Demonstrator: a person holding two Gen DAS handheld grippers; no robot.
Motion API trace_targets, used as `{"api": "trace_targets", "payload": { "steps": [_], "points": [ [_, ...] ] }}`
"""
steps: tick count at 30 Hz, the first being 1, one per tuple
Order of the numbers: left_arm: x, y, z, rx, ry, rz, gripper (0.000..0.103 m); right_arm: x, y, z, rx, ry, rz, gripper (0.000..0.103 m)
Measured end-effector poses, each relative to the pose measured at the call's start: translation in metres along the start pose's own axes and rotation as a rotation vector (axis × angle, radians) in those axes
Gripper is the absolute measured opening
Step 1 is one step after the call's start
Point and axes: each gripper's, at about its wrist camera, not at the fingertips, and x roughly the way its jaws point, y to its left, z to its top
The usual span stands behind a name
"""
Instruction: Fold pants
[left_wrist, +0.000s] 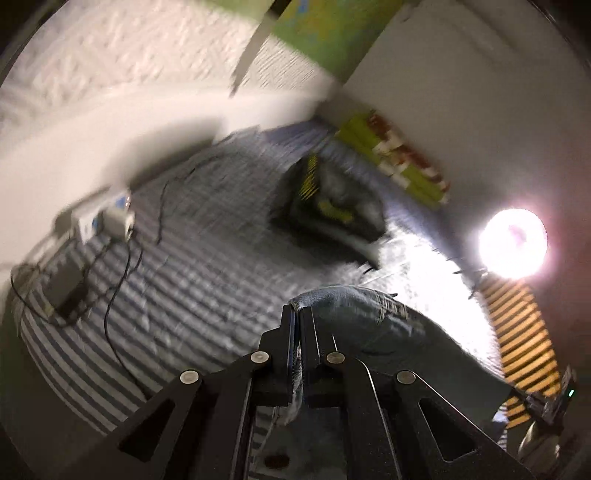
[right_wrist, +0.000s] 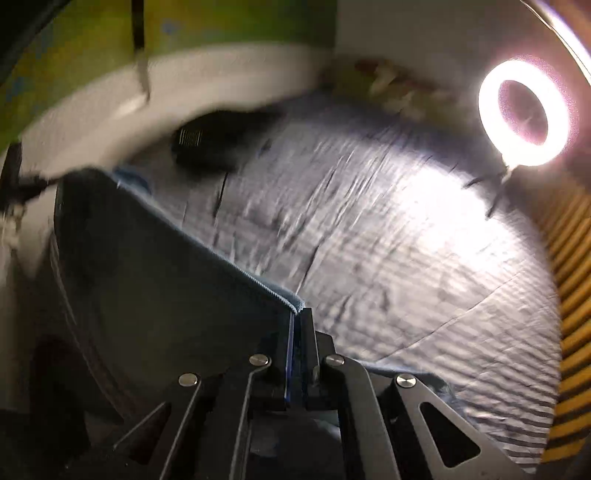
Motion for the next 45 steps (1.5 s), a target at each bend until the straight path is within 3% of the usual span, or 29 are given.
{"api": "trace_targets", "payload": {
  "steps": [9,14,18,25,28,33,35,37,39,42,45],
  "points": [
    [-0.152,-0.046,0.033,0.047,-0.273,-0.124,0.002,-0.149,0.014,0.057,0.040,-0.330,-0.045,0.002],
    [-0.176,-0.068,0.064,0.128,-0.328,-0.091,0.002,-0.162,0.019,0.085,0.009,-0.397,-0.072,0.002],
    [-0.121,-0.074,0.085,0.143,-0.253,-0.033,0.002,-0.102,0.003,0.100,0.053,-0.308,-0.077,0.002],
    [0.068,-0.056,0.090,0.095,-0.032,0.085,0.002,0.075,-0.031,0.111,0.115,-0.060,-0.147,0.002],
    [0.143,-0.053,0.091,0.096,0.034,0.146,0.002,0.127,-0.039,0.117,0.119,-0.016,-0.185,0.002],
    [0.227,-0.050,0.091,0.111,0.093,0.221,0.002,0.187,-0.053,0.123,0.149,0.051,-0.222,0.002],
    [0.250,-0.047,0.091,0.119,0.128,0.234,0.005,0.207,-0.058,0.123,0.154,0.090,-0.243,0.003],
    [0.270,-0.041,0.090,0.106,0.195,0.244,0.016,0.232,-0.060,0.122,0.141,0.163,-0.239,0.007],
    [0.270,-0.033,0.089,0.075,0.212,0.263,0.044,0.235,-0.067,0.115,0.135,0.204,-0.222,0.016],
    [0.246,-0.029,0.088,0.060,0.175,0.232,0.047,0.220,-0.071,0.110,0.151,0.183,-0.207,0.030],
    [0.207,-0.040,0.080,0.091,0.152,0.177,0.047,0.184,-0.080,0.105,0.204,0.137,-0.153,0.031]
  ]
}}
